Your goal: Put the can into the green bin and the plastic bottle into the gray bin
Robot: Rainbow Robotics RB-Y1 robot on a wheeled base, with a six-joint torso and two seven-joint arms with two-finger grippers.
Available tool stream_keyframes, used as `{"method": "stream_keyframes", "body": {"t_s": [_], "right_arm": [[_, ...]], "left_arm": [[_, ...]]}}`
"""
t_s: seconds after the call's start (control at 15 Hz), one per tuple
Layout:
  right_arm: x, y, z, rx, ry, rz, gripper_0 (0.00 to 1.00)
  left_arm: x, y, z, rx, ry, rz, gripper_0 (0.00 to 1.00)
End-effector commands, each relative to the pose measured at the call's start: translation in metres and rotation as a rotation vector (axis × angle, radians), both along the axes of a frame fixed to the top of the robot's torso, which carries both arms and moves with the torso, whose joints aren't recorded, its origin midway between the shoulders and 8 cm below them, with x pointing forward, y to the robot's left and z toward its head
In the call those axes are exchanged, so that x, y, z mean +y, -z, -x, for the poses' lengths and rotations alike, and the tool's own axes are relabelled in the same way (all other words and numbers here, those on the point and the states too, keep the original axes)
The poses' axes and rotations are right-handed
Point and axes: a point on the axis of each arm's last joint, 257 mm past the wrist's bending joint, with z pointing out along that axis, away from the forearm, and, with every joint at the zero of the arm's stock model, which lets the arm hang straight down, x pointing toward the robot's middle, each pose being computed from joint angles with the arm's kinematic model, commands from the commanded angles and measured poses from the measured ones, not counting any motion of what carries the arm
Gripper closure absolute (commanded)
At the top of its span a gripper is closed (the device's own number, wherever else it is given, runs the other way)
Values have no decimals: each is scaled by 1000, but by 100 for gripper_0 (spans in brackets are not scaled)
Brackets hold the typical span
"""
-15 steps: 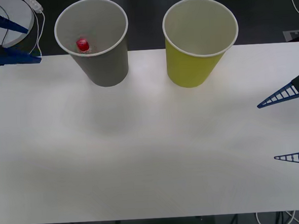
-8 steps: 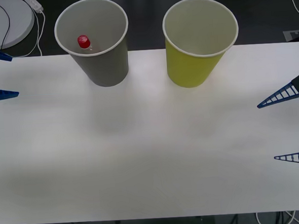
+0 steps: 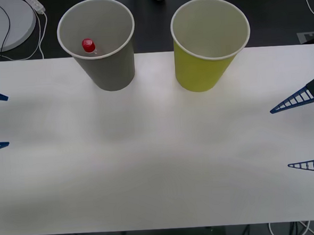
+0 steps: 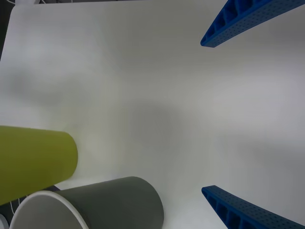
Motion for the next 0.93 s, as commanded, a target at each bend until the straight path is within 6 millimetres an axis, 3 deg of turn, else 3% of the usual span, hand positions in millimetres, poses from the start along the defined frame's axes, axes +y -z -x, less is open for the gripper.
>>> {"method": "stream_keyframes", "body": {"t_s": [0.07,0.33,0.93], "right_arm": [[0,0,0,0,0,0,0],[0,0,0,0,0,0,0],[0,0,0,0,0,0,0]], "left_arm": [[1,17,24,-35,60,-24,0],[-5,27,52,-29,149,6,0],[-3,28,53,-58,176,-7,0]]}}
